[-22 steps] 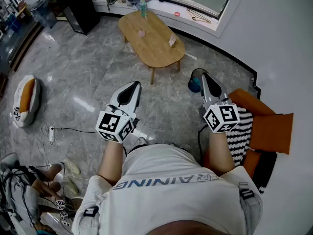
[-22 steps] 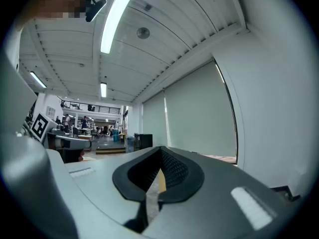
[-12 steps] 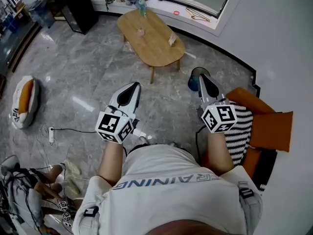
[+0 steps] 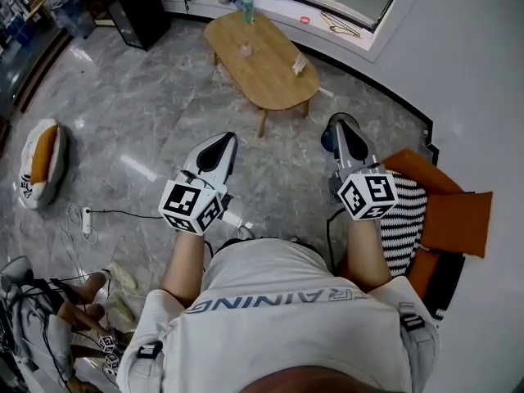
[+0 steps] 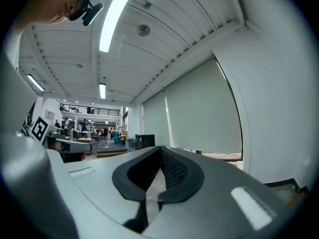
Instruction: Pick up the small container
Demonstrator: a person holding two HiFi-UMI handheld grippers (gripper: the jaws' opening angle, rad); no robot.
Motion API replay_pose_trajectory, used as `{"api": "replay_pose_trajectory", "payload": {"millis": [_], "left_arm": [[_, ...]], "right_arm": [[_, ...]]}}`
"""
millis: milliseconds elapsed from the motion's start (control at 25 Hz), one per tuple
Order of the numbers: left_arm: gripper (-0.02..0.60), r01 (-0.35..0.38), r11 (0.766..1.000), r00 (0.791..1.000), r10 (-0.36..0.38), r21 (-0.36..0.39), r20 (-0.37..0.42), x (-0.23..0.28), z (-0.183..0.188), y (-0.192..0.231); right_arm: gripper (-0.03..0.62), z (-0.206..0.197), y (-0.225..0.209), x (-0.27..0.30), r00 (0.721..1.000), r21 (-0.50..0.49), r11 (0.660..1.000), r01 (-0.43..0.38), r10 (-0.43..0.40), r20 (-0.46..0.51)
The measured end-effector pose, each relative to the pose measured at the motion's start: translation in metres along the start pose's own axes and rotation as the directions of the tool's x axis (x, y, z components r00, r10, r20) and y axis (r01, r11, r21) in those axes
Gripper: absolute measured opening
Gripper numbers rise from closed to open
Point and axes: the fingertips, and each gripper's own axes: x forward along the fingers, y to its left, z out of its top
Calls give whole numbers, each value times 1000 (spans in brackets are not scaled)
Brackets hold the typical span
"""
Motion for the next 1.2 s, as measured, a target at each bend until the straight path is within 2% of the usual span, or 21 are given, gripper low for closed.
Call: {"api": "replay_pose_trajectory", "payload": {"millis": [200, 400, 640, 920, 1200], "left_arm": [[0, -10, 1000, 1000, 9, -20, -8, -22, -21, 32], [0, -14, 993, 999, 10, -114, -38, -18, -40, 55], [0, -15, 996, 999, 10, -92, -53, 0, -44, 72], [0, -68, 996, 996, 64, -61, -61, 46, -28, 107], [0, -138, 990, 990, 138, -12, -37, 123, -1, 132]], "right_arm": [[17, -26, 36, 10, 1000, -3, 1000, -23, 23, -18], [17, -37, 47, 20, 998, -15, 999, -29, 29, -48], [16, -50, 32, 46, 998, 14, 1000, -16, 17, -65], [17, -42, 12, 118, 994, 43, 994, -99, 101, -43], [17, -30, -43, 190, 988, 75, 985, -152, 154, -20]]}}
